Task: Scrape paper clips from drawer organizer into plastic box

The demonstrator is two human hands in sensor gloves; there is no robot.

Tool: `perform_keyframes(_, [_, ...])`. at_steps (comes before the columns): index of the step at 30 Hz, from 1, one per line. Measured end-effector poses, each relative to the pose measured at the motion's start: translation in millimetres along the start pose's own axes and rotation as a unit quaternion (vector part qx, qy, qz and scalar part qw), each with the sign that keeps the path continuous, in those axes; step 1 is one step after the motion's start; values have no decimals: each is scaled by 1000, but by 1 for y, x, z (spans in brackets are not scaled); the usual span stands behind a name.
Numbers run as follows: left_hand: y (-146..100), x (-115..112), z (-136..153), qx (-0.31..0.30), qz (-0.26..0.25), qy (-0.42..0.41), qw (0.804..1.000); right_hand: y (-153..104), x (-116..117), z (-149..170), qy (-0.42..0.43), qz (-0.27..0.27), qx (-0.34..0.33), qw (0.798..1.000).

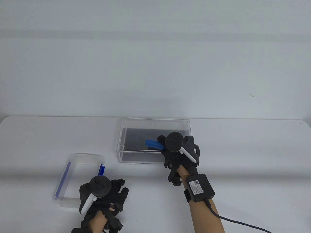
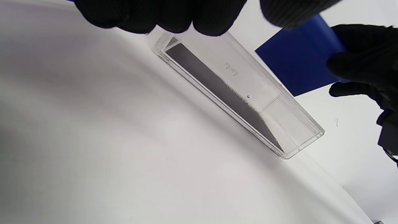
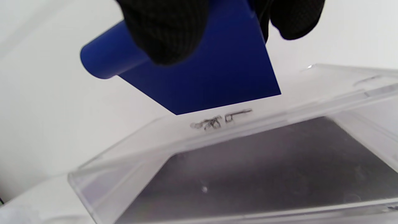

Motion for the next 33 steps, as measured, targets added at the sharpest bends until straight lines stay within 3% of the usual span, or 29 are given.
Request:
perform_keyframes(5, [1, -2, -3, -6, -2, 2, 1000, -33, -27, 5, 52, 82, -8, 995])
perform_keyframes(10, [3, -3, -5, -11, -9, 21, 1000, -83, -38, 39, 163, 156, 47, 973])
perform_keyframes(17, [4, -7, -8, -20, -11, 25, 999, -141, -26, 98, 212, 154, 167, 950])
perform_keyframes(25, [4, -4, -9, -31, -25, 36, 999, -171, -2, 144, 232, 138, 219, 937])
perform_keyframes(30, [0, 20, -4, -34, -70, 41, 996, -176, -4, 149, 246, 139, 214, 935])
perform_keyframes(33, [-7, 47, 8, -25, -113, 36, 993, -175, -3, 149, 241, 135, 207, 939])
Point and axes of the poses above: the tracker on the back of each hand, its own z axis roughly to the little-finger side, its own y axis roughly from the wrist to the fingertips, x = y × z, the point moved 3 cm from there along y, roughly from the wrist to the fingertips, and after that the axes turned 8 degrees about y, right-handed, at the moved point
